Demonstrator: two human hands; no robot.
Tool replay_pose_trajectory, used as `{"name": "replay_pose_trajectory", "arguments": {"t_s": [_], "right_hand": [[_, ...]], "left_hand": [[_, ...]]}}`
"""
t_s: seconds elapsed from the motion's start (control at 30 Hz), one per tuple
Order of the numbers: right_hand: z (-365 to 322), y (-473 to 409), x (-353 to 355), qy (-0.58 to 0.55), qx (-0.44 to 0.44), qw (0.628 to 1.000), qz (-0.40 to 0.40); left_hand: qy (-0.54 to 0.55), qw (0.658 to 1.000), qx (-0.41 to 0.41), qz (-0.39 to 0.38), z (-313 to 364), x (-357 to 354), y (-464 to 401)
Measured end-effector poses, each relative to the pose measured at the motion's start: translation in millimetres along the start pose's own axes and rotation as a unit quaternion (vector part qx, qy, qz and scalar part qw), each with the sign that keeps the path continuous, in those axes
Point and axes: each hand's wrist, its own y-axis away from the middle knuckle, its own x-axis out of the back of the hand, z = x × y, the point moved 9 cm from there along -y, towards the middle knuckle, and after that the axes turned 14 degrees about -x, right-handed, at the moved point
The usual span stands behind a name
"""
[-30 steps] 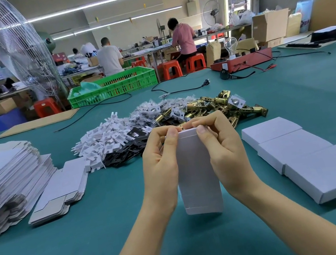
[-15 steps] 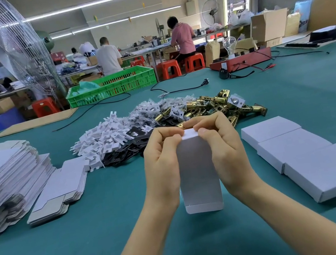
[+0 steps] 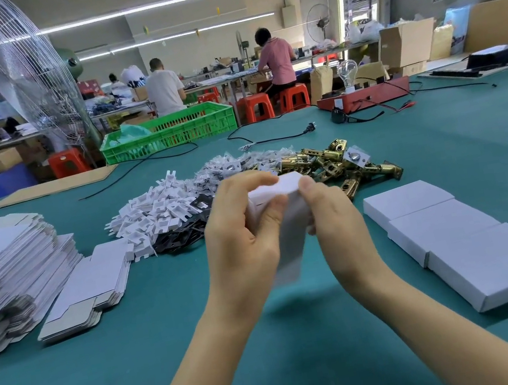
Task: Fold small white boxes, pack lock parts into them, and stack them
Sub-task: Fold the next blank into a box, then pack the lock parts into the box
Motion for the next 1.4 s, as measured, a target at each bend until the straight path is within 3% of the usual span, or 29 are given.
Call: {"name": "replay_pose_trajectory", "arguments": {"t_s": [0.03, 0.1, 0.2, 0.27, 0.33, 0.4, 0.5, 0.6, 0.7, 0.77, 0.97, 1.17, 1.4], "right_hand": [[0.9, -0.3, -1.2, 0.037, -0.001, 0.999, 0.004], [15.8, -4.1, -9.0, 0.008, -0.094, 0.994, -0.060], [37.7, 3.0, -31.9, -0.153, -0.268, 0.922, -0.232], [39.9, 4.7, -37.2, -0.208, -0.294, 0.890, -0.279], [42.4, 0.6, -33.8, -0.244, -0.290, 0.886, -0.267], [50.1, -6.0, -27.6, -0.226, -0.277, 0.903, -0.237], [69.1, -9.8, -25.5, -0.203, -0.290, 0.915, -0.192], [82.9, -12.4, -27.0, -0.194, -0.290, 0.921, -0.173], [84.7, -11.8, -33.8, -0.179, -0.264, 0.925, -0.208], [84.5, -10.4, -37.9, -0.164, -0.244, 0.930, -0.223], [72.8, -15.4, -27.2, -0.031, -0.115, 0.983, -0.140], [72.3, -11.0, -39.2, -0.022, -0.085, 0.978, -0.189], [76.6, -13.2, -38.8, -0.018, -0.083, 0.976, -0.199]], "left_hand": [[-0.031, 0.999, -0.038, 0.005, 6.0, 5.1, -3.2], [-0.074, 0.991, -0.115, -0.006, 15.9, 7.2, -4.8], [-0.064, 0.976, -0.198, -0.062, 25.2, -9.7, 5.0], [-0.040, 0.966, -0.231, -0.113, 26.6, -27.1, 17.5], [-0.042, 0.960, -0.238, -0.140, 20.6, -38.5, 32.2], [-0.097, 0.963, -0.204, -0.144, 4.0, -43.6, 45.3], [-0.160, 0.982, -0.036, -0.097, -35.0, -34.6, 60.0], [-0.031, 0.983, 0.182, -0.024, -76.8, -23.1, 74.6], [0.160, 0.931, 0.328, 0.028, -103.3, -24.7, 88.6], [0.196, 0.918, 0.343, 0.031, -107.7, -25.9, 90.7], [0.205, 0.933, 0.296, 0.024, -104.7, -24.7, 82.5], [0.213, 0.923, 0.316, 0.048, -114.7, -14.8, 86.9], [0.227, 0.913, 0.338, 0.015, -123.0, -21.9, 94.1]]}}
